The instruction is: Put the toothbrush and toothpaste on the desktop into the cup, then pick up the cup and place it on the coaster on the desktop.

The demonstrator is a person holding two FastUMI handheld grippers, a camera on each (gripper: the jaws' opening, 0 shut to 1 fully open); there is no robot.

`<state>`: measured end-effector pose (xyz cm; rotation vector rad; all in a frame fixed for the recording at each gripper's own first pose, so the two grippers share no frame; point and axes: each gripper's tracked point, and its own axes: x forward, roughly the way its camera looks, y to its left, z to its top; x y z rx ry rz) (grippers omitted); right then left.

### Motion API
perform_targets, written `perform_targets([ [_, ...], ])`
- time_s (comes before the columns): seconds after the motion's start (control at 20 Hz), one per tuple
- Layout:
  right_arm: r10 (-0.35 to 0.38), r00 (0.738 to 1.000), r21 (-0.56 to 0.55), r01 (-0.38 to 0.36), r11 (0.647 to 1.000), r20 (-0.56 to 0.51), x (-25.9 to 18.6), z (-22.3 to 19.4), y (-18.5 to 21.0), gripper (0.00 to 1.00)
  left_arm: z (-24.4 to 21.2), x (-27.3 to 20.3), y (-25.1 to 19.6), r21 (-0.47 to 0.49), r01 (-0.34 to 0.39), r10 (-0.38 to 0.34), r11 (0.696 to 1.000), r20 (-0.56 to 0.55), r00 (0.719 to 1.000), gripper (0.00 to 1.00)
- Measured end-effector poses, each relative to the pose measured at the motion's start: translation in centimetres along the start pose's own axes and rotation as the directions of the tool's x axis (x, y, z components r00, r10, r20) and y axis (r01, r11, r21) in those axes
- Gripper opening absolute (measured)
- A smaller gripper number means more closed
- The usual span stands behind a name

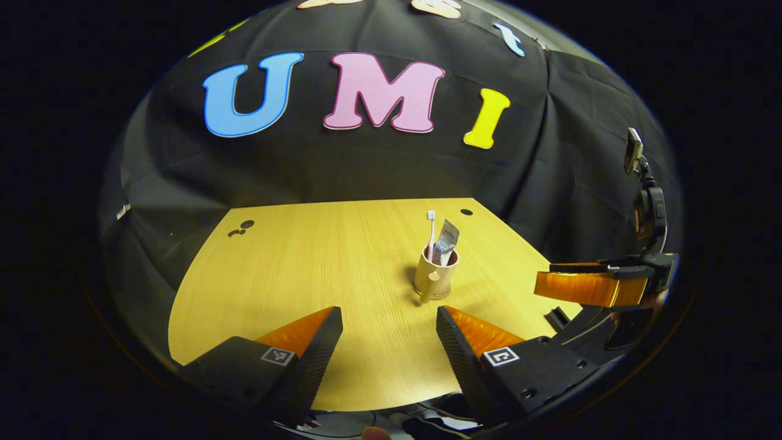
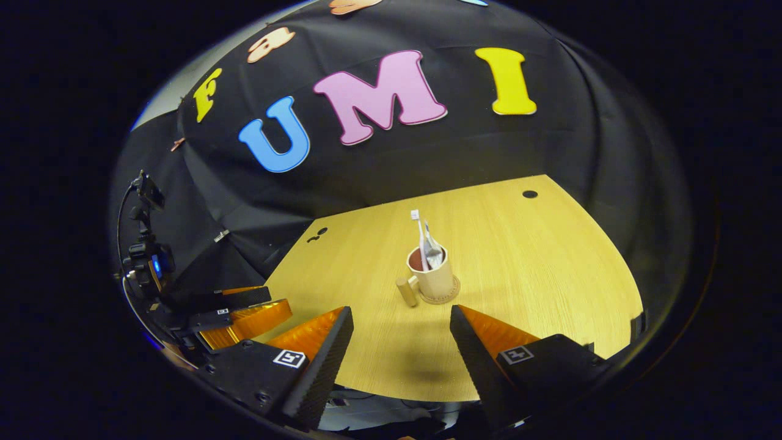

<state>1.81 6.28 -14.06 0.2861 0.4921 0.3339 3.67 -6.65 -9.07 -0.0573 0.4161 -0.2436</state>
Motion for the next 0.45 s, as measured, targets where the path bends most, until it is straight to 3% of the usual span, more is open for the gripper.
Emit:
perform_targets([
  [0.2, 0.032, 0.999, -0.094, -0.030, 0.995, 0.014, 0.9, 1.0, 1.4, 0.98, -0.4, -1.6, 2.2, -0.097, -0.099, 0.100, 0.990, 0.005, 0.995, 0.96],
  [0.3, 0.033, 0.999, -0.082, -0.034, 0.996, -0.008, 1.0, 1.0, 1.3, 0.98, -0.2, -2.2, 2.8, -0.136, -0.149, 0.152, 0.979, 0.012, 0.988, 0.97],
  [0.45, 0.025, 0.999, -0.052, -0.027, 0.998, -0.034, 1.9, 1.5, 0.8, 0.98, -0.2, -2.6, 2.5, -0.160, -0.160, 0.168, 0.974, 0.037, 0.985, 0.97],
])
